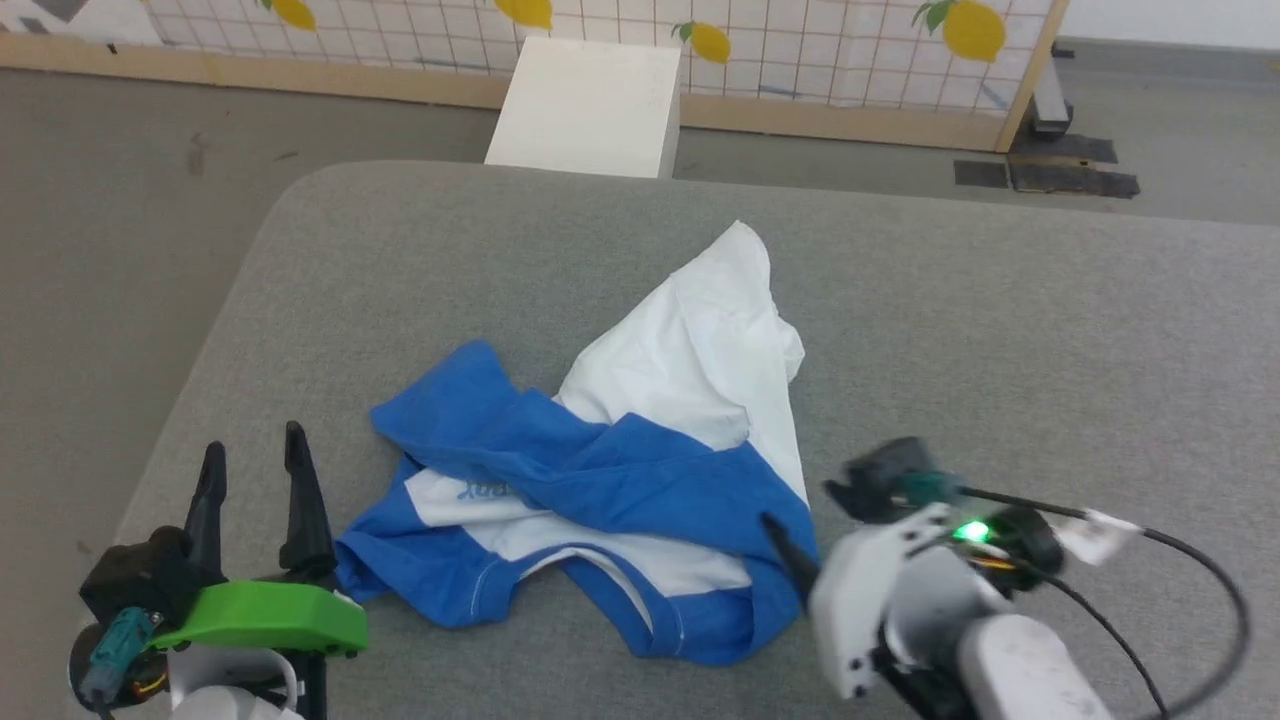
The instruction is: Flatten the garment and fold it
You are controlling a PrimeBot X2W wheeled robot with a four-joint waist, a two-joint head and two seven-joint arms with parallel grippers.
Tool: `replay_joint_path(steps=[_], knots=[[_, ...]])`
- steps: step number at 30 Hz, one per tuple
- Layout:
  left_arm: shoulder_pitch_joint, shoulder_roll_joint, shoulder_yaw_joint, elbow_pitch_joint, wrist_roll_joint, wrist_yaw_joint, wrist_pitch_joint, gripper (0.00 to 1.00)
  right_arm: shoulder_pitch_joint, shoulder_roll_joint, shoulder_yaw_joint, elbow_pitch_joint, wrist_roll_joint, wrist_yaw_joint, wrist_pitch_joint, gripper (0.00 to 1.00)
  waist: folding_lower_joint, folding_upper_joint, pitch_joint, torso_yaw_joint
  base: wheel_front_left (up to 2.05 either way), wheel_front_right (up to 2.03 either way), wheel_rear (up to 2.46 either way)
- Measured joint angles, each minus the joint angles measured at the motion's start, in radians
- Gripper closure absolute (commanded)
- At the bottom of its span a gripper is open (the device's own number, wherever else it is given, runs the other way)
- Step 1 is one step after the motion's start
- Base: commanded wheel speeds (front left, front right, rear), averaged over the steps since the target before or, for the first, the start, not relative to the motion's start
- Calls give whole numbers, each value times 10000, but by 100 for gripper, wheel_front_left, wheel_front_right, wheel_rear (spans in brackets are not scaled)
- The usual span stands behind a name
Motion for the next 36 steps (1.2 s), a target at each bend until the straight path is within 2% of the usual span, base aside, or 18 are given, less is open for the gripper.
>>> replay_joint_path(steps=[3, 6, 13, 17, 18, 19, 22, 25, 28, 30, 36], knots=[[-3, -263, 150, 29, 268, -196, 0, 0, -657, 10, 903, 556, -522, -2, 855, 0, 0, 0, 164, 99, 0, 0, 0], [-26, -424, 293, 105, 370, -407, -2, 0, -1231, -2, 1363, 1089, -945, 0, 1028, 0, 0, 0, 321, 198, 0, 0, 0], [-106, -711, 598, 378, 510, -800, -2, 0, -1975, 2, 1827, 2685, -1277, 0, 1218, 0, 0, 0, 649, 450, 0, 0, 0], [-204, -876, 698, 466, 577, -938, -2, 0, -2188, 0, 1812, 3183, -1254, 0, 1156, 0, 0, 0, 741, 564, 0, 0, 0], [-218, -905, 729, 497, 616, -997, -2, 0, -2235, -2, 1810, 3241, -1206, 0, 1089, 84, 0, 0, 748, 577, 0, 0, 0], [-224, -924, 767, 533, 640, -1018, -2, 0, -2272, -2, 1797, 3250, -1154, 0, 941, 100, 0, 0, 740, 576, 0, 0, 0], [-232, -972, 851, 608, 823, -1097, -4, 0, -2291, 2, 1638, 3227, -757, 0, 556, 100, 0, 0, 666, 544, 0, 0, 0], [-232, -1051, 867, 692, 911, -1218, -6, 0, -2283, 2, 986, 2614, -21, 0, -48, 100, 0, 0, 502, 463, 0, 0, 0], [-228, -1101, 872, 731, 947, -1281, -8, 0, -2193, 8, -117, 1695, 439, 0, -529, 100, 0, 0, 364, 367, 0, 0, 0], [-221, -1120, 872, 750, 957, -1285, -8, 0, -2002, 36, -1112, 1110, 560, 0, -732, 100, 0, 0, 283, 271, 0, 0, 0], [-213, -1177, 690, 876, 970, -1415, -8, 0, -803, 0, -5302, 228, 625, -2, -761, 100, 0, 0, 56, -44, 0, 0, 0]])
